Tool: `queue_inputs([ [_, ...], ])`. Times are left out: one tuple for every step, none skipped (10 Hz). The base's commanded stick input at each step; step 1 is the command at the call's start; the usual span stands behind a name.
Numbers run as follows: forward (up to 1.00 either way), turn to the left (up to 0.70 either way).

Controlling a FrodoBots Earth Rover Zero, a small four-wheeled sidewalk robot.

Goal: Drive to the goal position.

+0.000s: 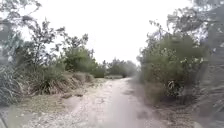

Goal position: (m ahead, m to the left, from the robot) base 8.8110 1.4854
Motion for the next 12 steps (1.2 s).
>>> queue_inputs([
  [0.45, 0.0],
  [0.45, 0.0],
  [0.45, 0.0],
  [0.45, 0.0],
  [0.45, 0.0],
  [0.45, 0.0],
  [0.45, 0.0],
  [0.45, 0.0],
  [0.45, 0.0],
  [0.45, 0.0],
  [0.45, 0.0],
  [0.45, 0.0],
])
